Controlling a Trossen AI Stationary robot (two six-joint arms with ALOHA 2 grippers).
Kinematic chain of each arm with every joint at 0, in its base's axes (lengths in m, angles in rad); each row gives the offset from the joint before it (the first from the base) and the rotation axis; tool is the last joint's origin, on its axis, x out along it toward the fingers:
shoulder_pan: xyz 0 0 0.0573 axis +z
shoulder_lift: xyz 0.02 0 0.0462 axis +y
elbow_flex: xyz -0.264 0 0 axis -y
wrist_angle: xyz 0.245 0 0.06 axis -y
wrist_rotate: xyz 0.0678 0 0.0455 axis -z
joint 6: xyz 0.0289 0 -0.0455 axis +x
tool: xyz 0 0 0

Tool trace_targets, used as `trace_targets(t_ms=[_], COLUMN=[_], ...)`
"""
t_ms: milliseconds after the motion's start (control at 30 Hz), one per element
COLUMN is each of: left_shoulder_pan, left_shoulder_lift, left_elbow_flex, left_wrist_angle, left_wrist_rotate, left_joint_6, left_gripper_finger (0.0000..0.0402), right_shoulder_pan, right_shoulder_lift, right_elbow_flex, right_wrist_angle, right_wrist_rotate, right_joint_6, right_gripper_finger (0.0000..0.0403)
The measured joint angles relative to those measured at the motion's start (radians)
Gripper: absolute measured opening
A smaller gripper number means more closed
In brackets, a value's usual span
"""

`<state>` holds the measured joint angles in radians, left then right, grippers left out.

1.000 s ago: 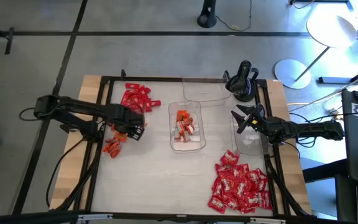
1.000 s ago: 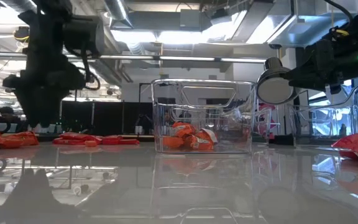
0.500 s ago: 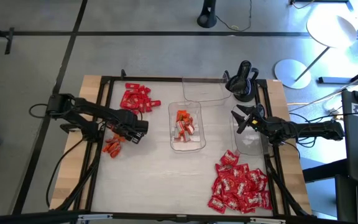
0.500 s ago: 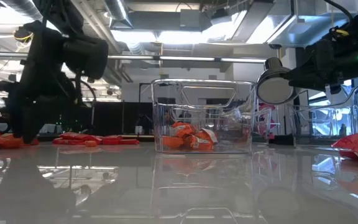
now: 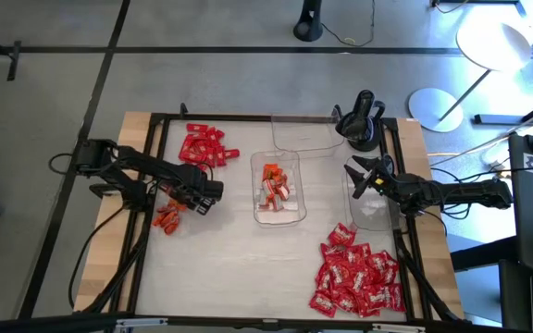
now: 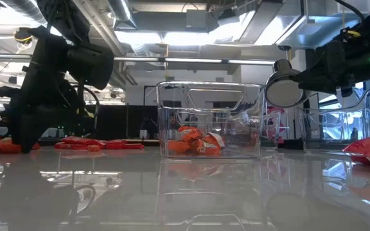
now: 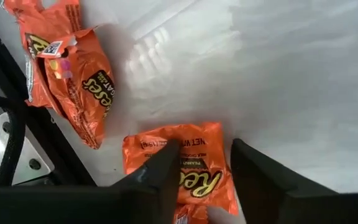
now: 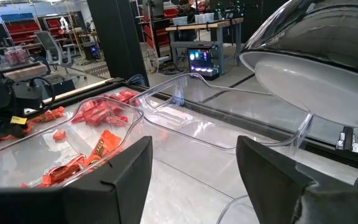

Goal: Sort candy
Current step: Put the orange chocolate into the bottom left transparent bin

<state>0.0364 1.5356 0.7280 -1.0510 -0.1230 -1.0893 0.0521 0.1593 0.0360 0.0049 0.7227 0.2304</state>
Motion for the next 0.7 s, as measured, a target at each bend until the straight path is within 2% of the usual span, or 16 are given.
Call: trace_targets(t_ms=[200,400,700], left_shoulder_pan=[0.0,0.0,0.0], left_shoulder_lift=[0.001,0.001,-0.044], left_elbow_flex=[-0.001,0.0,0.084], left_wrist_angle=[-0.005,-0.004,-0.005], left_wrist_rotate=[-0.003,-0.002,-0.021], left_joint_6=[0.035,0.077,0.135], left_gripper_finger=[0.0056,0.0014,0.0004], right_shoulder_pan=[0.0,0.0,0.0], right_shoulder_lift=[0.0,0.0,0.0], right_elbow_flex=[0.0,0.0,0.0], right_wrist_angle=[0.0,0.0,0.0], right_wrist_rotate=[0.0,0.0,0.0], right_joint_6=[0.0,0.0,0.0], right_gripper_finger=[0.023,0.023,0.023])
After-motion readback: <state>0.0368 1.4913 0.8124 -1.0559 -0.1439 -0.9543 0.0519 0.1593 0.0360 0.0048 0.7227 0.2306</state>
